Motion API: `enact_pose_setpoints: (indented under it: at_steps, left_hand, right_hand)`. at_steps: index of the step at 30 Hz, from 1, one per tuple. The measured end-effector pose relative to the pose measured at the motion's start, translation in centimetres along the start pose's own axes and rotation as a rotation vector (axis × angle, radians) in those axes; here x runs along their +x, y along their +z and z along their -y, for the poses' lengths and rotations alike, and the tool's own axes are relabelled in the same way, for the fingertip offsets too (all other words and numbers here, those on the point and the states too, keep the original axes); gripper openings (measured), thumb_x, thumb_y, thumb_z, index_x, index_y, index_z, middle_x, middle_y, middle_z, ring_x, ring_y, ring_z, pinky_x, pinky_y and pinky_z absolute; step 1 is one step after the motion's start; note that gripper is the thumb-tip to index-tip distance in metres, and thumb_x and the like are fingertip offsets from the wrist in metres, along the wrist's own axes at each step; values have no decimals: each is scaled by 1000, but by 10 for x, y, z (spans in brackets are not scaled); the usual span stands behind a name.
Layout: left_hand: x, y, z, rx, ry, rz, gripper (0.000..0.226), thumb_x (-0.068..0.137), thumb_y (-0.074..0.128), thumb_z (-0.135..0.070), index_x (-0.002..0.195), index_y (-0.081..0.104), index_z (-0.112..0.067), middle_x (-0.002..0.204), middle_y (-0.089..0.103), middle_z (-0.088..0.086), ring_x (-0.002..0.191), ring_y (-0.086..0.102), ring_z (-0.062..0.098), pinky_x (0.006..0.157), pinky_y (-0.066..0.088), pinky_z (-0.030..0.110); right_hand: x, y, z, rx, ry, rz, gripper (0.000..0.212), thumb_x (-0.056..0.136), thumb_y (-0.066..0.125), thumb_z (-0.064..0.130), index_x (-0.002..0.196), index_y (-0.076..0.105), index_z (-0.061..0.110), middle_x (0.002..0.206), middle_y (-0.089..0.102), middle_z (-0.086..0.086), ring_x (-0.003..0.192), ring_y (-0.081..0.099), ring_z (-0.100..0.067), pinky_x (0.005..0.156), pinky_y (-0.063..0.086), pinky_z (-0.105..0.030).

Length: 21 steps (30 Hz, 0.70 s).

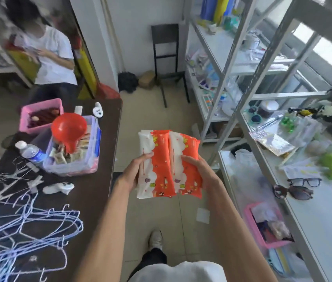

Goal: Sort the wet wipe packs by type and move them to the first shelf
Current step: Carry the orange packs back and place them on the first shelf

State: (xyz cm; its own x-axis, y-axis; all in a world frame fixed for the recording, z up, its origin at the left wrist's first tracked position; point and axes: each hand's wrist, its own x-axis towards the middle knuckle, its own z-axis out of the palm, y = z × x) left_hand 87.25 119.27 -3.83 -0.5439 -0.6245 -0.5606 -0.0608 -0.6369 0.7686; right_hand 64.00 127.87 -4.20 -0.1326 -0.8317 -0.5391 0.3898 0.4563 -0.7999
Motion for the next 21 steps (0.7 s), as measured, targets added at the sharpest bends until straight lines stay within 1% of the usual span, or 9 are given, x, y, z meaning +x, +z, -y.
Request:
enact_pose_setpoints:
  at_steps: [3,4,6,8,10,12,15,18,21]
  left_hand:
    - [16,-28,-30,-7,-38,29,41,88,70,-46,114,72,-14,121,65,20,104,62,36,101,46,47]
    - [22,-36,-38,-11,-45,38,41,87,70,-46,114,72,-14,122,62,20,105,59,37,100,45,47]
    - [38,-47,-52,-10,-43,40,43,90,67,-49,115,74,-15,120,67,20,102,65,36,101,49,46]
    - [55,-53,-64,-11,-69,39,60,87,68,-59,126,73,-14,125,71,17,107,68,35,106,49,50]
    - [72,-55,-72,-11,-118,33,73,81,71,-68,133,70,-16,129,71,12,114,66,37,108,48,52]
    - [91,-59,-79,-30,-135,25,71,82,69,-68,132,70,-17,128,73,12,120,67,39,104,53,50]
    - [122,-65,-90,-62,-129,-4,65,88,67,-63,134,68,-17,126,74,14,122,67,39,104,53,51]
    - [163,-70,-107,-53,-130,-33,59,90,67,-58,131,69,-16,124,74,14,115,70,37,104,53,51]
    - [203,-76,-135,-26,-132,-34,49,92,65,-54,124,71,-17,121,74,16,103,72,34,99,53,48]
  right_hand:
    - [32,20,19,-47,32,-12,52,87,79,29,132,64,10,126,70,-26,103,71,-41,93,59,-57]
    - [41,24,23,-49,40,-13,51,87,79,30,132,64,10,125,70,-25,102,71,-40,92,59,-58]
    - [60,32,31,-45,50,-10,52,86,81,32,131,64,13,123,72,-23,107,72,-43,93,58,-60]
    - [79,38,39,-43,54,-19,55,82,84,33,131,64,15,122,73,-22,114,69,-46,95,56,-63]
    - [98,41,47,-53,57,-20,56,80,85,34,129,65,15,122,73,-22,115,68,-46,95,55,-65]
    - [118,42,54,-66,68,-20,56,81,85,35,130,65,14,121,73,-22,112,70,-45,95,56,-63]
    - [152,40,67,-72,101,-10,56,85,82,36,132,63,14,120,74,-20,102,73,-39,93,59,-58]
    - [195,30,83,-83,138,-4,58,82,83,40,131,64,17,119,75,-18,106,73,-39,97,57,-59]
    - [240,17,106,-105,167,11,62,77,85,40,129,67,13,122,74,-21,107,71,-41,101,53,-62]
